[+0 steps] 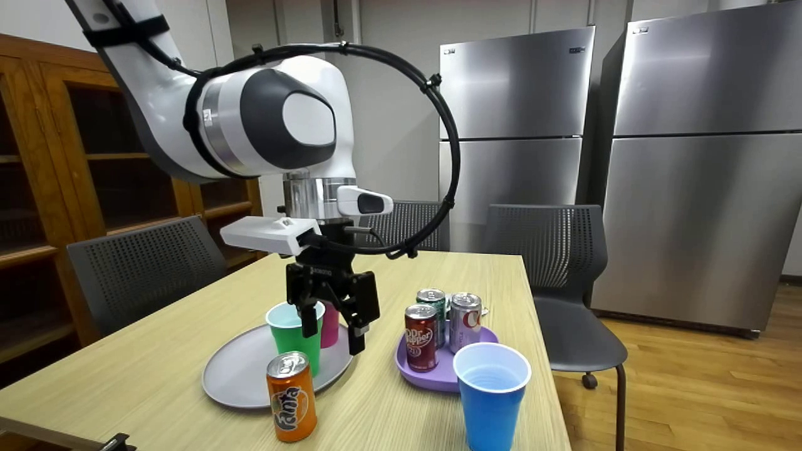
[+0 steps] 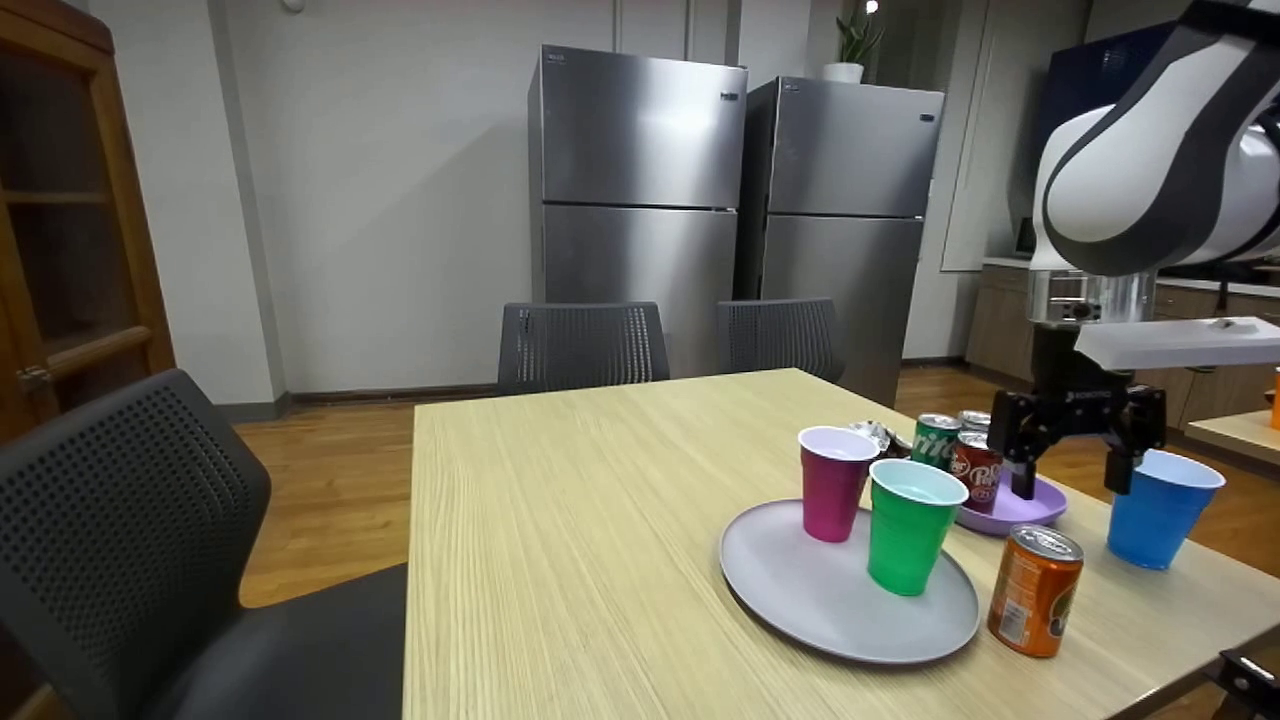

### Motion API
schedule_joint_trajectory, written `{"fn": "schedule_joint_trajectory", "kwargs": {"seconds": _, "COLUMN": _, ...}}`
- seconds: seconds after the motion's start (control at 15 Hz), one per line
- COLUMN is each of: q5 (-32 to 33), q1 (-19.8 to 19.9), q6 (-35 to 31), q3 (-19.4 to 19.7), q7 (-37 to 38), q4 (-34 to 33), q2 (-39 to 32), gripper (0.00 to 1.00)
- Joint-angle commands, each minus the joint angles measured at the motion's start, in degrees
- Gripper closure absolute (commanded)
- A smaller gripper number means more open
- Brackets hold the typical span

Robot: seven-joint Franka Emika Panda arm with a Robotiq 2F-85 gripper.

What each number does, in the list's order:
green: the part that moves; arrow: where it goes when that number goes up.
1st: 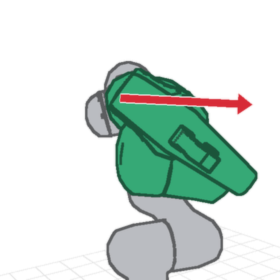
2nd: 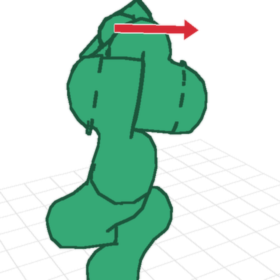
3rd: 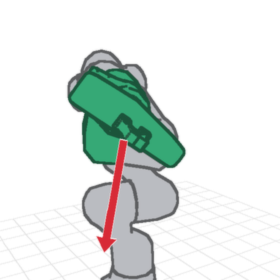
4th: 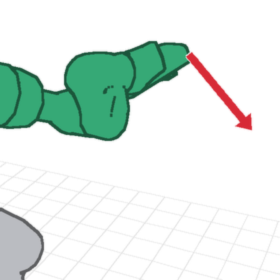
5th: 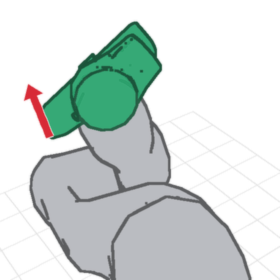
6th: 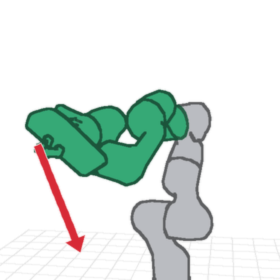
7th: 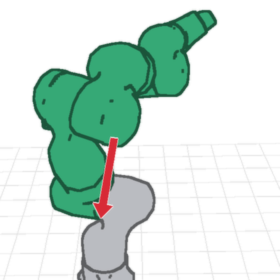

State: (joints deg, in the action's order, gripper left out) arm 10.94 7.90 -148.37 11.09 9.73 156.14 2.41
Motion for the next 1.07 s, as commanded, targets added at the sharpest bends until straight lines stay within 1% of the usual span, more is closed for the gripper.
{"fn": "schedule_joint_trajectory", "kwargs": {"seconds": 0.0, "q5": -0.5, "q1": 0.6, "q6": -1.9, "q3": -1.0, "q7": -3.6, "q4": 4.6, "q2": 4.1, "gripper": 0.00}}
{"fn": "schedule_joint_trajectory", "kwargs": {"seconds": 0.13, "q5": -1.2, "q1": 0.4, "q6": -2.4, "q3": -1.2, "q7": -5.3, "q4": 5.8, "q2": 4.9, "gripper": 0.00}}
{"fn": "schedule_joint_trajectory", "kwargs": {"seconds": 0.2, "q5": -2.9, "q1": -0.1, "q6": -1.6, "q3": -1.4, "q7": -6.9, "q4": 2.9, "q2": 2.7, "gripper": 0.00}}
{"fn": "schedule_joint_trajectory", "kwargs": {"seconds": 0.4, "q5": -5.6, "q1": -0.8, "q6": -1.8, "q3": -2.0, "q7": -10.2, "q4": 2.7, "q2": 3.1, "gripper": 0.00}}
{"fn": "schedule_joint_trajectory", "kwargs": {"seconds": 0.47, "q5": -5.7, "q1": -1.0, "q6": -2.5, "q3": -2.3, "q7": -10.7, "q4": 4.7, "q2": 4.8, "gripper": 0.00}}
{"fn": "schedule_joint_trajectory", "kwargs": {"seconds": 0.6, "q5": -6.8, "q1": -1.7, "q6": -2.1, "q3": -3.0, "q7": -12.1, "q4": 3.1, "q2": 3.4, "gripper": 0.00}}
{"fn": "schedule_joint_trajectory", "kwargs": {"seconds": 1.0, "q5": -5.9, "q1": -3.2, "q6": -1.6, "q3": -4.7, "q7": -13.0, "q4": 2.8, "q2": 1.8, "gripper": 0.00}}
